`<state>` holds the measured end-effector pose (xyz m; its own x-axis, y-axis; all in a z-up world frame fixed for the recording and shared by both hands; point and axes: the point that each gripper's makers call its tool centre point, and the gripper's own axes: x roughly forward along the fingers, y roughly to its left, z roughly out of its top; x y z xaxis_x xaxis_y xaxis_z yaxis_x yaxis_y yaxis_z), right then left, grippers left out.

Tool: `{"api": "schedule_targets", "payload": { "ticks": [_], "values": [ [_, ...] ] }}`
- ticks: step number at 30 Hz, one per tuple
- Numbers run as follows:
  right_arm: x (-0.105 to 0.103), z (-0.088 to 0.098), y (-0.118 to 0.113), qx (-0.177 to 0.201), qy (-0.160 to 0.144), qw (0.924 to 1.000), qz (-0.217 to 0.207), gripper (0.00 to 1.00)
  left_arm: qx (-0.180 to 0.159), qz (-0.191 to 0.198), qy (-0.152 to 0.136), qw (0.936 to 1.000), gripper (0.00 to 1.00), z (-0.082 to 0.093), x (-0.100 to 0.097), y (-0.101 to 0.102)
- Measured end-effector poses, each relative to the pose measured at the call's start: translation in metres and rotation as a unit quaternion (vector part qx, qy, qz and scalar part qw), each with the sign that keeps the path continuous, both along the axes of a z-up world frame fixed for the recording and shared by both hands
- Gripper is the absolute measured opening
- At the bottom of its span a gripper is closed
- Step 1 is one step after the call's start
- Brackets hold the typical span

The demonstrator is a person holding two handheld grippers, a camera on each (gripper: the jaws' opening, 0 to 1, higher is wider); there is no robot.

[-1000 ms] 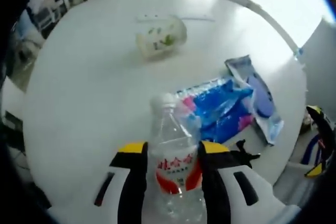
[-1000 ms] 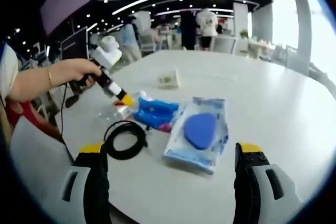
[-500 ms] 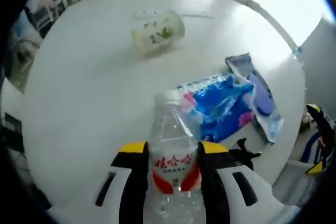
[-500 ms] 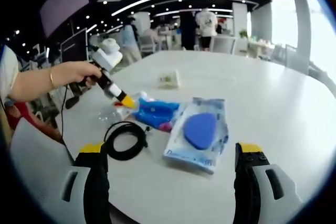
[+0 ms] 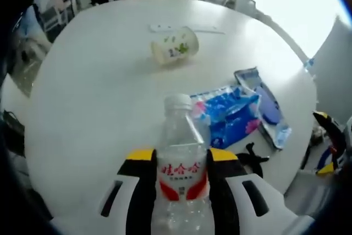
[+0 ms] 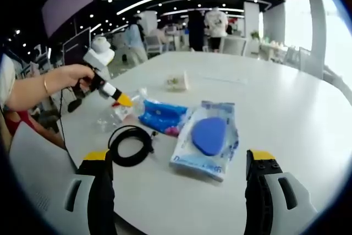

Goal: Arrange the tabletop items into an orderly group along one side of the table until the central work area is clear of visible clutter.

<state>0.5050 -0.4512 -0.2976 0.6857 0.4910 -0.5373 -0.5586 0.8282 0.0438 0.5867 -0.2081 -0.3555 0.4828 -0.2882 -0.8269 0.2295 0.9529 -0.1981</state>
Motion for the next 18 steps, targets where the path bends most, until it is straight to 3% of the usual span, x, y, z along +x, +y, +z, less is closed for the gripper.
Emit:
{"api": "schedule_targets", "payload": {
  "ticks": [9, 18],
  "values": [
    [0.001, 0.001, -0.002, 0.000, -0.002, 1.0000, -0.003, 0.99, -0.003, 0.014, -0.056, 0.9983, 0.33, 0.026, -0.002, 0.013],
    [0.000, 0.001, 0.000, -0.005, -0.003, 1.0000, 0.002, 0.99, -0.008, 0.042, -0.121, 0.9917, 0.33, 0.058, 0.002, 0.025]
  ]
}}
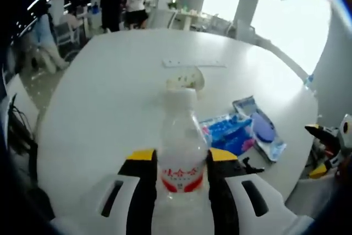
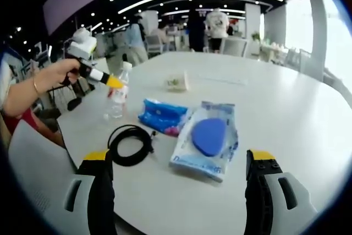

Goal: Arrange the tabletop items into an orderly group along one side of the table until the central work area is clear of visible clutter.

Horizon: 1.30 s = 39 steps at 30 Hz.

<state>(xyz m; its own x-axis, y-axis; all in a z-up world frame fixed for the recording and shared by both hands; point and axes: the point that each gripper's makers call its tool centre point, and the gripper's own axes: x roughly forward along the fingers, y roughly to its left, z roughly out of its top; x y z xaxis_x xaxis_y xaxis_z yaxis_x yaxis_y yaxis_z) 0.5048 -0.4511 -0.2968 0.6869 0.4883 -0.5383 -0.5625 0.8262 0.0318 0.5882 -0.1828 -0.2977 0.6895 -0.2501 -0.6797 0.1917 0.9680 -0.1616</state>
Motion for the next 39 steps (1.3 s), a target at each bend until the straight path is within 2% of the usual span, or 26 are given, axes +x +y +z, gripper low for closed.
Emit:
{"api": "schedule_targets", "payload": {
  "ticks": [6, 12, 19, 21, 28, 39],
  "values": [
    [-0.0001, -0.0007, -0.0009, -0.003, 0.002, 1.0000, 0.000, 0.99, 0.017, 0.008, -0.049, 0.9986, 0.33, 0.0054, 0.0049, 0.0060],
    [0.0007, -0.0009, -0.0027, -0.004, 0.003, 1.0000, -0.002, 0.99, 0.019, 0.037, -0.068, 0.9968, 0.33, 0.0049, 0.0020, 0.0081],
    [0.0010, -0.0012, -0.0039, -0.005, 0.003, 1.0000, -0.003, 0.99, 0.039, 0.065, -0.081, 0.9938, 0.33, 0.0031, 0.0003, 0.0060],
    [0.0012, -0.0007, -0.0044, -0.005, 0.002, 1.0000, -0.004, 0.99, 0.041, 0.084, -0.082, 0.9922, 0.33, 0.0024, -0.0017, 0.0053],
    [0.0006, -0.0021, -0.0059, -0.014, 0.001, 0.9999, -0.003, 0.99, 0.060, 0.103, -0.082, 0.9894, 0.34, 0.0015, -0.0036, 0.0010],
    [0.0019, 0.0011, -0.0041, -0.009, -0.005, 0.9999, -0.003, 0.99, 0.065, 0.125, -0.088, 0.9862, 0.35, 0.0015, -0.0039, 0.0011]
  ]
}}
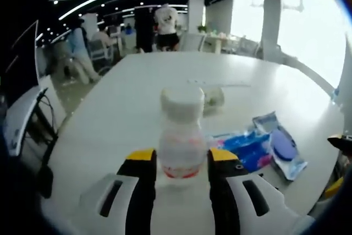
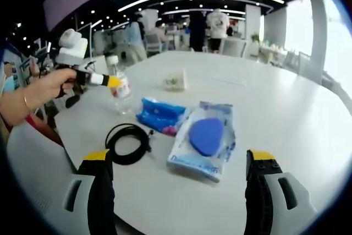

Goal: Arrange the tabletop items into an orderly group along one side of the table until the central work area is clear of visible clutter.

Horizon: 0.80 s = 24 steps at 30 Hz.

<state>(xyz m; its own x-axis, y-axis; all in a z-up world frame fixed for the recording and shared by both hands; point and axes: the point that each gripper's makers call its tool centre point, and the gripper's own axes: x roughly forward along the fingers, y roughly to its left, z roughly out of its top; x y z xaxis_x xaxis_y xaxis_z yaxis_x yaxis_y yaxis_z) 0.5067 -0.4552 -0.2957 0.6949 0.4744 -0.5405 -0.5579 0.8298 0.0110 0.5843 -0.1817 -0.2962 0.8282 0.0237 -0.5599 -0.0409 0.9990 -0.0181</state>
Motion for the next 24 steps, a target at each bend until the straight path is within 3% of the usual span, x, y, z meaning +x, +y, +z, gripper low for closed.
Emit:
{"api": "schedule_targets", "payload": {
  "ticks": [5, 10, 13, 24],
  "values": [
    [-0.0018, -0.0031, 0.0002, -0.009, 0.003, 1.0000, 0.003, 0.99, 0.014, 0.001, -0.005, 0.9999, 0.35, -0.0009, 0.0002, -0.0014],
    [-0.0012, -0.0021, 0.0013, 0.000, 0.004, 1.0000, 0.001, 0.99, 0.000, 0.014, -0.004, 0.9999, 0.43, -0.0046, 0.0031, -0.0009],
    [-0.0005, -0.0040, -0.0004, -0.006, 0.005, 1.0000, -0.001, 0.99, 0.005, 0.017, -0.001, 0.9998, 0.36, -0.0068, 0.0030, -0.0014],
    [-0.0014, -0.0050, -0.0008, -0.010, 0.007, 0.9999, -0.001, 0.99, 0.011, 0.016, -0.014, 0.9997, 0.35, -0.0057, 0.0063, 0.0006]
  ]
}}
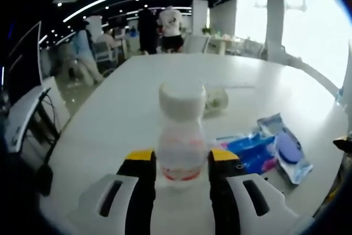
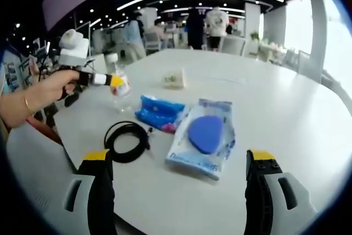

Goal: Arrange the tabletop items into an orderly group along one side of the table until the central work area is clear of visible clutter.

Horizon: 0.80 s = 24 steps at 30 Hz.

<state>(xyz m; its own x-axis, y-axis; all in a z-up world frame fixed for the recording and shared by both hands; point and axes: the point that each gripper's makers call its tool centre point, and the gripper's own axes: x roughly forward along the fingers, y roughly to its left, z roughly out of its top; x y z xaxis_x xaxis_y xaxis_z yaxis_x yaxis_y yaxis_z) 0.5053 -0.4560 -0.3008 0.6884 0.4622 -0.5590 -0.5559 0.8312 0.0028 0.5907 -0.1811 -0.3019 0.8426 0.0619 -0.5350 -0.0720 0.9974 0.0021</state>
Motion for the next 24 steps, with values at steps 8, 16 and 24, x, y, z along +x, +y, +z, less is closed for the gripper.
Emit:
{"api": "schedule_targets", "payload": {
  "ticks": [8, 16, 24],
  "values": [
    [0.001, 0.001, -0.001, 0.003, -0.001, 1.0000, -0.001, 0.99, 0.008, -0.010, -0.016, 0.9998, 0.34, 0.011, 0.002, 0.001],
    [0.001, 0.000, -0.002, 0.002, 0.000, 1.0000, -0.002, 0.99, 0.000, -0.020, -0.033, 0.9992, 0.34, 0.028, 0.008, 0.010],
    [0.003, 0.002, -0.005, 0.007, -0.002, 0.9999, -0.009, 0.99, 0.018, -0.032, -0.048, 0.9982, 0.34, 0.042, 0.027, 0.039]
  ]
}}
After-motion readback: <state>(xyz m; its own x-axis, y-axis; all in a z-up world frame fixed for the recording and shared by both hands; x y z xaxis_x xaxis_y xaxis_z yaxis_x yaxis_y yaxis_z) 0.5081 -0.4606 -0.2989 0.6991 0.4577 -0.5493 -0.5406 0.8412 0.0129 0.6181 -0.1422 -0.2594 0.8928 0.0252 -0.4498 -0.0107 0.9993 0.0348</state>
